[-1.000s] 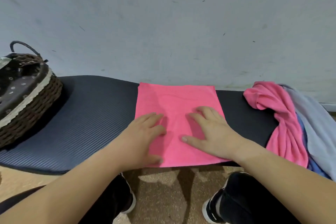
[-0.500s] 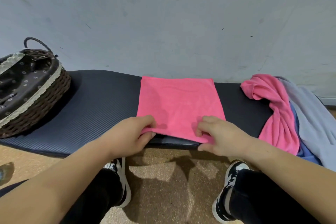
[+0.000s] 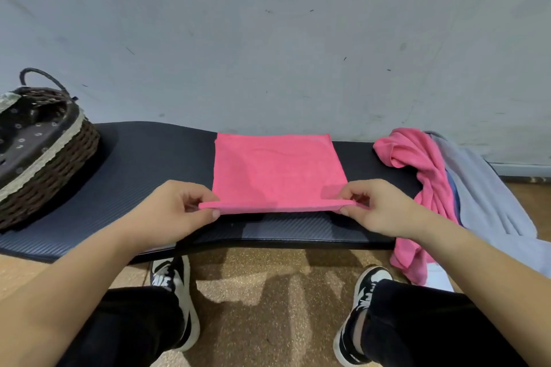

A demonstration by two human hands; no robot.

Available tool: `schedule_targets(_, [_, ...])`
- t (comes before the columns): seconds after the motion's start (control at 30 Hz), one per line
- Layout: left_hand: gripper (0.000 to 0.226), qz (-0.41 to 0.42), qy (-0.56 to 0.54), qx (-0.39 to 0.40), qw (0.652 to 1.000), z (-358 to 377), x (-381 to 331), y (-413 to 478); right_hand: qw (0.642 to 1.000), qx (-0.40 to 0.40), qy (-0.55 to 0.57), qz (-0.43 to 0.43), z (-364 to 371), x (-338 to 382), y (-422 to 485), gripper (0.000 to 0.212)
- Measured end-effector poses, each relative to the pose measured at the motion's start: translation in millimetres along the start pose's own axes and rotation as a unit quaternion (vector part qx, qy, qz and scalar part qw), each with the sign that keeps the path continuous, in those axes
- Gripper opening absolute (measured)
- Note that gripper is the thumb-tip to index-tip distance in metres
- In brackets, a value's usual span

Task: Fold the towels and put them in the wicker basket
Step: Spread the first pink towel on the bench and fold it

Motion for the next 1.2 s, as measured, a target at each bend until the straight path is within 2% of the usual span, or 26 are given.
schedule_targets(0.17, [0.009,-0.016,-0.123,0.019,0.992,-6.4,-9.8,-9.0,0.994,0.099,0.045,0.024,-0.9,-7.2,-3.1,0.018])
schedule_targets(0.27, [0.009,-0.033,-0.167,0.027,0.985,-5.3,-8.9,-8.7,0.987,0.115,0.103,0.039,0.4,-15.0,-2.2,0.017])
schedule_targets(0.37, [0.011,-0.036,-0.183,0.004,0.982,-8.8,-7.3,-0.9,0.978,0.052,0.201,0.039,-11.5,-15.0,4.2,0.014])
schedule_targets(0.53, [0.012,-0.074,-0.176,-0.07,0.979,-18.9,1.8,26.7,0.935,-0.129,0.327,0.052,-35.5,-21.9,29.9,0.008])
schedule_targets(0.67, [0.011,-0.088,-0.148,-0.129,0.977,-30.8,9.2,52.8,0.925,-0.191,0.317,0.087,-35.0,-29.9,64.7,0.003])
schedule_targets(0.8, [0.008,-0.116,-0.055,-0.191,0.973,-41.5,17.6,72.4,0.927,-0.208,0.292,0.113,-32.2,-36.4,91.6,0.006])
schedule_targets(0.97, [0.012,-0.166,0.102,-0.166,0.967,-33.0,30.1,85.7,0.935,-0.17,0.252,0.181,-21.1,-52.0,108.2,0.012])
schedule_targets(1.03, [0.014,-0.175,0.114,-0.165,0.964,-31.2,31.8,87.0,0.933,-0.169,0.257,0.187,-22.0,-54.0,109.2,0.007])
schedule_targets(1.13, [0.014,-0.182,0.116,-0.174,0.961,-34.0,31.2,87.1,0.94,-0.196,0.225,0.165,-28.7,-49.0,108.2,0.015])
schedule_targets(1.2, [0.014,-0.187,0.115,-0.177,0.959,-34.6,30.0,85.6,0.945,-0.218,0.197,0.141,-32.2,-43.5,108.8,0.013])
Point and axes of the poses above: each hand's wrist, its own y-axis towards the middle knuckle, its own z-axis out of the palm, x = y × z, the point moved 7 cm from there along y, towards the middle knuckle, and after that the axes turned 8 degrees about x, right-handed, at the moved point
